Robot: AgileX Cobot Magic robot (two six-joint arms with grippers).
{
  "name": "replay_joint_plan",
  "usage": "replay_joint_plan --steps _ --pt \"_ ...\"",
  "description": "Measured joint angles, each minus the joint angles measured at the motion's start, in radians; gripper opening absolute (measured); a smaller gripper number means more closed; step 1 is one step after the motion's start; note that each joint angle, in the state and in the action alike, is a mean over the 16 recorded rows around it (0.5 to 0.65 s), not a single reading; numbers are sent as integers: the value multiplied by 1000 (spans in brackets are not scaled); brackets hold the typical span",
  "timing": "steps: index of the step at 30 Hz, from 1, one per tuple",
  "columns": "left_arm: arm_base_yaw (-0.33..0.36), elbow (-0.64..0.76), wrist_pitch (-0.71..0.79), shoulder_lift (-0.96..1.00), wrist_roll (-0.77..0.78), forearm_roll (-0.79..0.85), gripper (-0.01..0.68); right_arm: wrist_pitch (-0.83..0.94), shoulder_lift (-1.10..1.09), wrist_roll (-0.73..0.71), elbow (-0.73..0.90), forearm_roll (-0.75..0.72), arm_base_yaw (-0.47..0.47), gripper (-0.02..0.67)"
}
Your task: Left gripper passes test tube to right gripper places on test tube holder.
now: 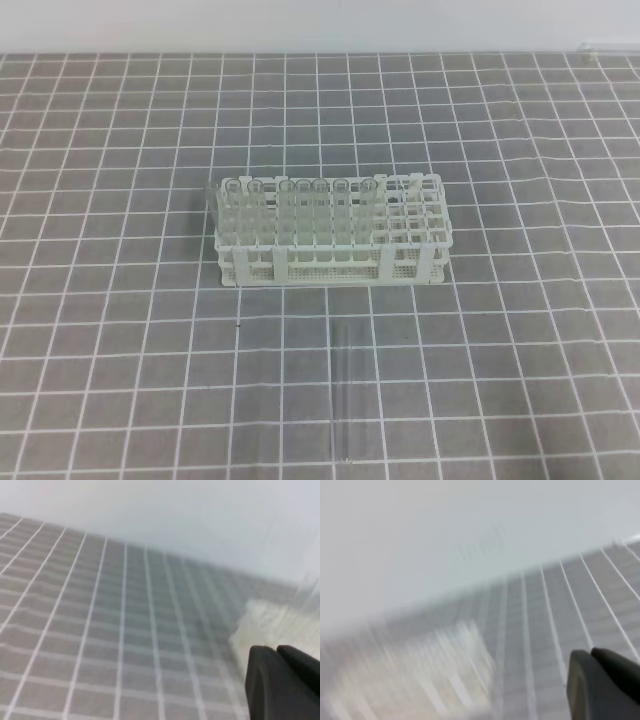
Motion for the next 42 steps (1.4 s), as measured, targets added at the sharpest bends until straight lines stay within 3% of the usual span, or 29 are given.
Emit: replay_joint_plan --steps 9,20,31,42 --pt "0 -1 -132 0 -113 -21 0 -147 0 1 -1 259 0 -1" --pt "0 -51 -94 42 -186 -21 0 -37 29 2 -28 283 0 -1" --pt "0 -321 197 325 -151 -42 0 207 254 2 -207 212 0 -1" --pt "-1 -589 521 712 186 -306 0 476 533 -13 -440 96 0 -1"
